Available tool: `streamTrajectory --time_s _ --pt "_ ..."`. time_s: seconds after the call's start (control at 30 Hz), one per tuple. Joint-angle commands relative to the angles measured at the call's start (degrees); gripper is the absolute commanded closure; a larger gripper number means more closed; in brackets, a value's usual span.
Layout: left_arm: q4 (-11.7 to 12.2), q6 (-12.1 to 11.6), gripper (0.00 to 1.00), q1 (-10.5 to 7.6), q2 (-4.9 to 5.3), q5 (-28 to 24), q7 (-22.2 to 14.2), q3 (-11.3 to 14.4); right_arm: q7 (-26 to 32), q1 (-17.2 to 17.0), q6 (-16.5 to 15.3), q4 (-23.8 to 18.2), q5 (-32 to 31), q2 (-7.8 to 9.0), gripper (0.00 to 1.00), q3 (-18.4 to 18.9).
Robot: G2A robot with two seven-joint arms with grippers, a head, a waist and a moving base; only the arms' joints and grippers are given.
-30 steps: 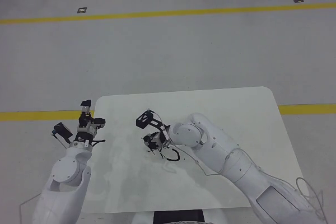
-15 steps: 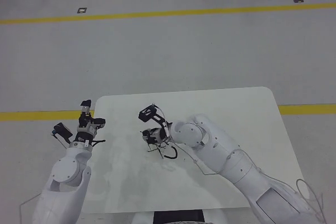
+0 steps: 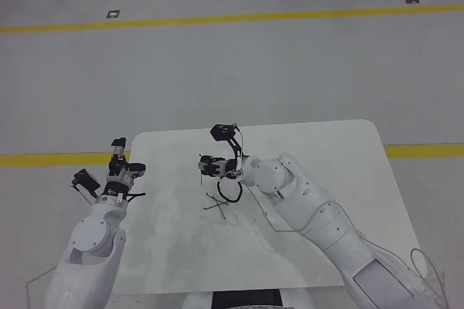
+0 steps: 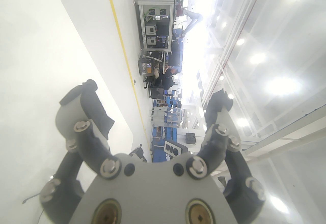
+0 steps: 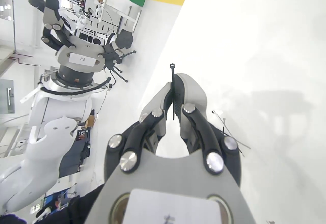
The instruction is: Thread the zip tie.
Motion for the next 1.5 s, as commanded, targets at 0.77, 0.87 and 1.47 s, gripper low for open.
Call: streamTrajectory --time_s 0.77,0.87,1.47 --pt "5.35 -19.48 0.00 -0.03 0.95 28.66 -3.37 -0.40 -6.09 -0.16 6.54 3.66 14.66 -1.45 1.00 3.44" --pt "5.35 -19.48 0.00 -0.03 0.95 28.66 -3.37 -0.40 -6.09 -0.16 6.54 3.66 14.66 -1.45 1.00 3.44" --pt "5.35 -19.48 0.00 -0.03 0.95 28.66 -3.37 -0.40 -6.09 -0.16 6.54 3.66 14.66 -1.45 1.00 3.44"
